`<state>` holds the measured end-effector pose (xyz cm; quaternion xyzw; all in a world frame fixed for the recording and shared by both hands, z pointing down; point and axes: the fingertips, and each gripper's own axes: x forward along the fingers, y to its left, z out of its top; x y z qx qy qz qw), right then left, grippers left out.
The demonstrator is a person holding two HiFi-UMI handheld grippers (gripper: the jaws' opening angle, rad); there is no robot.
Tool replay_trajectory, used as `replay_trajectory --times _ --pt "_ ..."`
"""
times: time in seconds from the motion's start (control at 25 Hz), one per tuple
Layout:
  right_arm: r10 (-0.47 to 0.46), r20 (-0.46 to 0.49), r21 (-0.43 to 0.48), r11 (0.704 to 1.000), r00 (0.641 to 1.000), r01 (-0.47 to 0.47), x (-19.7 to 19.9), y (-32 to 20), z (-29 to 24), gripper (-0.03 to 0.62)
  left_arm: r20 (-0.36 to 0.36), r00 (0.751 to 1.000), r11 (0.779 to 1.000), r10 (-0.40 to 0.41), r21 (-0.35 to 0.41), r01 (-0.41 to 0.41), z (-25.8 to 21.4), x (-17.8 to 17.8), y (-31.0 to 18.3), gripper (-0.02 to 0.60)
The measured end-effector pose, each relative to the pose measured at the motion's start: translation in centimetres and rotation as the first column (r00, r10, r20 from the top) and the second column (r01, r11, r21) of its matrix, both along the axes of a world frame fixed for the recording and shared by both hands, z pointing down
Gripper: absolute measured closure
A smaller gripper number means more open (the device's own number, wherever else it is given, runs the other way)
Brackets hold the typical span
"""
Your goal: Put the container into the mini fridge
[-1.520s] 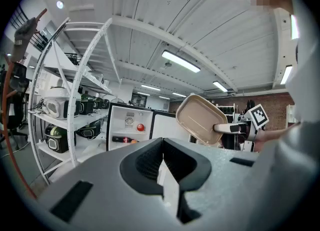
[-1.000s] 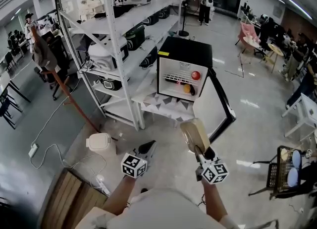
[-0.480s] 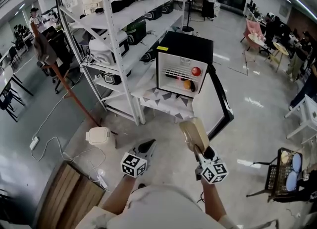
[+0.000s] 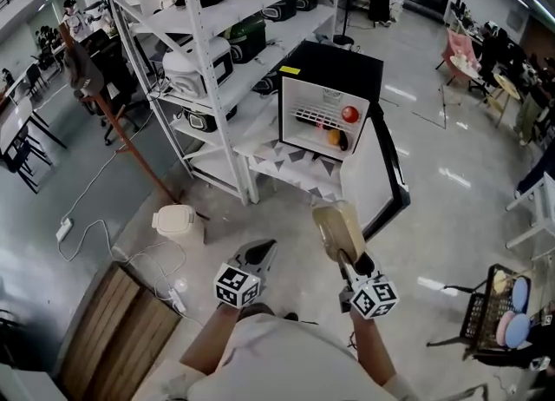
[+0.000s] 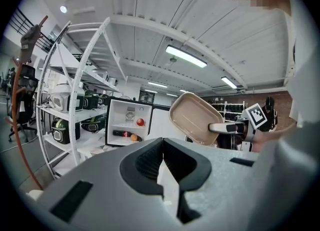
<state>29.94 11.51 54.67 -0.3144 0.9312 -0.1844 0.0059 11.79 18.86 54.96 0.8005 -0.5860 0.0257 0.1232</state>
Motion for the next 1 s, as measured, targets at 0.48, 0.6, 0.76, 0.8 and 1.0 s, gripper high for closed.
replay_trajectory --times 0.48,0.6,0.76,0.8,1.0 --pt "-0.035 0.007 -0.046 0.998 0.999 0.035 -2.2 -1.2 1.7 0.364 -0.011 0.999 0.999 -0.045 -0.014 0.044 1.1 -1.7 -0.3 0.577" --pt "-0.034 -0.003 -0.042 0.999 0.999 0.034 -3.1 -2.0 1.6 0.364 -0.019 0.999 0.999 -0.043 -0.012 0.043 1.2 -2.7 -1.4 0.577" --pt "-0.01 -0.009 -0.045 0.999 1.0 0.009 -4.2 -3.7 1.6 0.364 -0.03 0.999 1.0 -0.019 -0.008 0.019 1.2 -3.8 -3.5 0.577" --pt "-0.001 -0.011 -0.048 0.999 1.0 0.001 -4.6 -4.1 1.7 0.364 -0.033 0.999 1.0 -0.012 -0.007 0.012 1.2 -4.1 -4.1 0.577" --pt "0.04 -0.022 -0.05 0.998 0.999 -0.041 -6.8 -7.0 1.9 0.364 -0.037 0.999 1.0 0.026 -0.004 -0.026 1.4 -6.6 -7.6 0.577"
